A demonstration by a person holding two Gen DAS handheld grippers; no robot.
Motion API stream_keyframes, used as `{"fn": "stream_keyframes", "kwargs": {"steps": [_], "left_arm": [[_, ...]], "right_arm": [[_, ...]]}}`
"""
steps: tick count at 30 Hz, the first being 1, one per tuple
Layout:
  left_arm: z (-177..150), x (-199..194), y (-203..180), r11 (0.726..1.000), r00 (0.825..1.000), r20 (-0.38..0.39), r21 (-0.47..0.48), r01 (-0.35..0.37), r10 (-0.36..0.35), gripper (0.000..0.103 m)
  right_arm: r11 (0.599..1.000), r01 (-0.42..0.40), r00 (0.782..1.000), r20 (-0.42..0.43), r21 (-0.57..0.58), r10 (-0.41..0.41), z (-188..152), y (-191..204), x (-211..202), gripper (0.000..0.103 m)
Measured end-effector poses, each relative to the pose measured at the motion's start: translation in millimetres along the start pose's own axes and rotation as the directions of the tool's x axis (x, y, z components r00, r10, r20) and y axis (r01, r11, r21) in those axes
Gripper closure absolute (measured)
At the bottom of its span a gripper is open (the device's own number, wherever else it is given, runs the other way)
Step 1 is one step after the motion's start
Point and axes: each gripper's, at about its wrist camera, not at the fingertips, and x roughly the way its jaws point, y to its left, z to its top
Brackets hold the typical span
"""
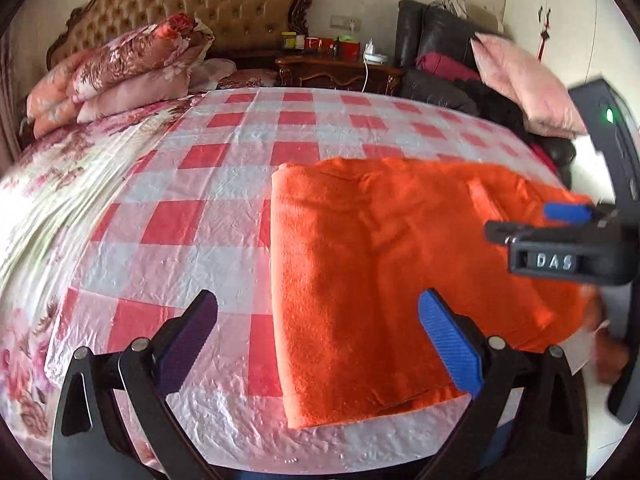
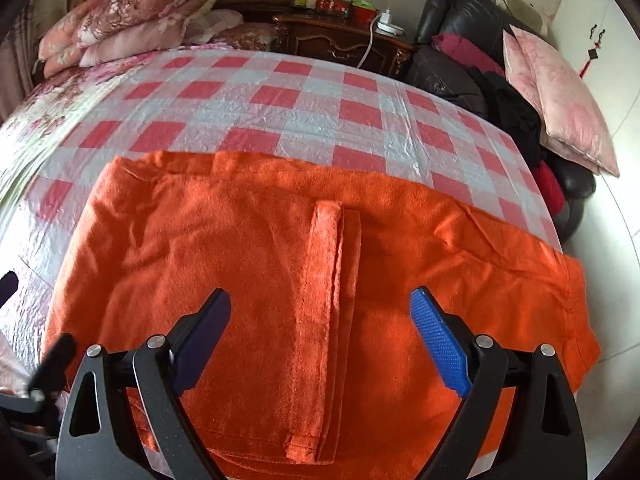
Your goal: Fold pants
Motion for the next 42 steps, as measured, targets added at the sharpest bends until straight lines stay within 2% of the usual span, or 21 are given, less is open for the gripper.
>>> {"fn": "stream_keyframes", "kwargs": {"steps": [2,3,7,10,12,14,16,17,21,22,24,26,27,30,33,36,38,39,42], "left_arm": [[0.4,1.4,-3.1,1.000,1.000,0.011,0.027,-0.003,0.002,0.008],[0.6,5.5,-7.4,0.998,1.000,-0.004,0.059,0.008,-0.007,0.016],[-4.0,32.8,-24.8,0.981,0.996,-0.075,0.191,-0.039,0.054,0.027],[0.0,42.8,-14.3,0.985,0.995,-0.091,0.172,-0.025,0.041,0.027],[6.2,47.5,-4.8,0.979,0.993,-0.079,0.190,-0.072,0.088,0.026],[18.5,57.8,12.0,0.982,0.990,-0.092,0.166,-0.092,0.109,0.022],[34.5,65.7,23.5,0.978,0.984,-0.091,0.159,-0.138,0.154,0.025],[42.4,66.4,25.4,0.977,0.985,-0.082,0.160,-0.140,0.155,0.027],[68.7,73.7,12.3,0.980,0.996,-0.083,0.200,-0.022,0.040,0.027],[71.5,83.4,8.1,0.975,0.994,-0.098,0.222,-0.013,0.036,0.027],[75.0,104.0,6.6,0.963,0.989,-0.111,0.264,-0.063,0.095,0.024],[86.1,115.5,19.5,0.972,0.989,-0.103,0.218,-0.084,0.108,0.023],[92.8,120.1,27.7,0.978,0.987,-0.107,0.186,-0.095,0.116,0.019],[104.2,113.4,34.6,0.983,0.988,-0.092,0.148,-0.113,0.127,0.022],[97.2,91.3,22.6,0.987,0.994,-0.070,0.146,-0.070,0.081,0.023],[69.0,78.4,0.8,0.976,0.993,-0.085,0.211,-0.059,0.079,0.021],[47.5,77.8,-8.0,0.956,0.986,-0.083,0.269,-0.117,0.144,0.020],[41.3,74.2,-6.3,0.953,0.986,-0.055,0.270,-0.140,0.160,0.018],[38.3,63.7,16.2,0.958,0.970,-0.067,0.184,-0.220,0.235,0.017]], "right_arm": [[0.996,-0.083,0.997,0.015,0.041,0.082,-4.9,-3.6,-0.9,0.014],[0.990,-0.133,0.991,0.032,0.047,0.132,-7.8,-3.2,-2.1,0.014],[0.995,-0.102,0.994,0.031,-0.021,0.102,-14.2,13.7,2.5,0.015],[0.997,-0.068,0.997,-0.025,-0.045,0.067,-21.6,17.9,18.1,0.015],[0.995,-0.099,0.995,-0.031,-0.014,0.099,-25.6,9.9,21.6,0.014],[0.993,-0.121,0.992,-0.041,-0.006,0.121,-25.9,6.9,24.0,0.013],[0.993,-0.120,0.992,-0.040,-0.020,0.119,-26.1,6.8,24.3,0.011],[0.992,-0.122,0.992,-0.041,-0.022,0.121,-25.9,6.7,25.0,0.011],[0.990,-0.140,0.989,-0.055,-0.006,0.139,-24.6,3.9,28.4,0.011],[0.990,-0.142,0.988,-0.059,-0.004,0.142,-24.3,3.6,28.8,0.011],[0.990,-0.143,0.988,-0.061,-0.005,0.143,-24.9,3.5,28.3,0.011],[0.989,-0.146,0.987,-0.064,-0.003,0.146,-25.1,3.1,28.4,0.011],[0.989,-0.150,0.987,-0.065,0.000,0.149,-25.4,2.7,28.6,0.011],[0.986,-0.167,0.984,-0.069,0.012,0.167,-25.2,0.0,30.3,0.011],[0.984,-0.176,0.982,-0.074,0.011,0.177,-23.8,-1.3,31.7,0.011],[0.984,-0.179,0.981,-0.070,0.009,0.179,-24.4,-1.5,31.8,0.011],[0.984,-0.179,0.982,-0.068,0.009,0.179,-25.2,-1.4,31.4,0.011],[0.984,-0.179,0.981,-0.068,0.009,0.179,-25.1,-1.4,31.4,0.011],[0.984,-0.178,0.982,-0.068,0.008,0.178,-25.2,-1.6,31.3,0.011]]}}
